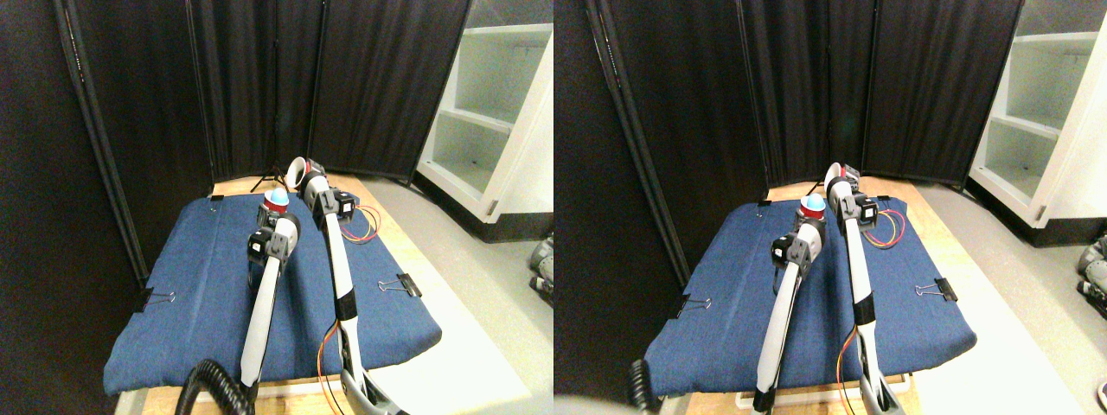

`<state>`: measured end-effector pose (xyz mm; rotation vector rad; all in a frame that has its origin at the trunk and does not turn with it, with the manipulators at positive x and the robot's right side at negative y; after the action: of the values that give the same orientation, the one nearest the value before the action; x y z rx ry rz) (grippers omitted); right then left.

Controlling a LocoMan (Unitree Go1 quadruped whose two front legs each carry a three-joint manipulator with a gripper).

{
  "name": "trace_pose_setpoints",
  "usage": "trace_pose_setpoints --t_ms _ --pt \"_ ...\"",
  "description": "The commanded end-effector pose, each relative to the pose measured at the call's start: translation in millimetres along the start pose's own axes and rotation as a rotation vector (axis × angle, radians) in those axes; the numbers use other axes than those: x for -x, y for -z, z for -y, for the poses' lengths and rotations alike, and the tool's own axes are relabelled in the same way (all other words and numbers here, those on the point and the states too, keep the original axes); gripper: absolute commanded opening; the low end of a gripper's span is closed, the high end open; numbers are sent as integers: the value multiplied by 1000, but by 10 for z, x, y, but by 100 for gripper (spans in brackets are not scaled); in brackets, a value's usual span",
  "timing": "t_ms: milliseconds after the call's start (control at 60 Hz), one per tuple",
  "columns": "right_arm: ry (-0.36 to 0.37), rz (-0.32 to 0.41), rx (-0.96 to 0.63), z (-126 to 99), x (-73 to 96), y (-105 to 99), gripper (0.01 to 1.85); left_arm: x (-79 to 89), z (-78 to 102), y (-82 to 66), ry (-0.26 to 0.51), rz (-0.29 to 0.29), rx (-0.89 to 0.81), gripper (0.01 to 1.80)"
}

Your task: Pour (bimanual)

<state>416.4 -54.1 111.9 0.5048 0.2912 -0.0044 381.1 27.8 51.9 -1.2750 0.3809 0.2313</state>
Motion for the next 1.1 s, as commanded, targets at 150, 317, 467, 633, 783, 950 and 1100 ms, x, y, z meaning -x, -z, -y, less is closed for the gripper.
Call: trace_pose_setpoints --t_ms 150,317,467,633,783,950,1100 --pt "5 24 -297 158 -81 -44 1 -44 42 -122 46 24 0 1" --pt "23 78 -539 335 -93 -26 1 -92 -10 -269 66 55 -3 1" --pt "17 100 -619 459 -99 16 1 -130 -54 -387 74 86 -11 1" --pt "54 119 -695 617 -76 98 1 -227 -156 -660 92 129 -30 1" --pt "45 123 -761 709 -84 160 1 -286 -240 -796 104 170 -13 1" --pt "75 117 -805 779 -123 296 1 -409 -391 -913 100 179 3 1" --pt "82 117 -810 815 -164 349 1 -453 -457 -930 95 193 -5 1"
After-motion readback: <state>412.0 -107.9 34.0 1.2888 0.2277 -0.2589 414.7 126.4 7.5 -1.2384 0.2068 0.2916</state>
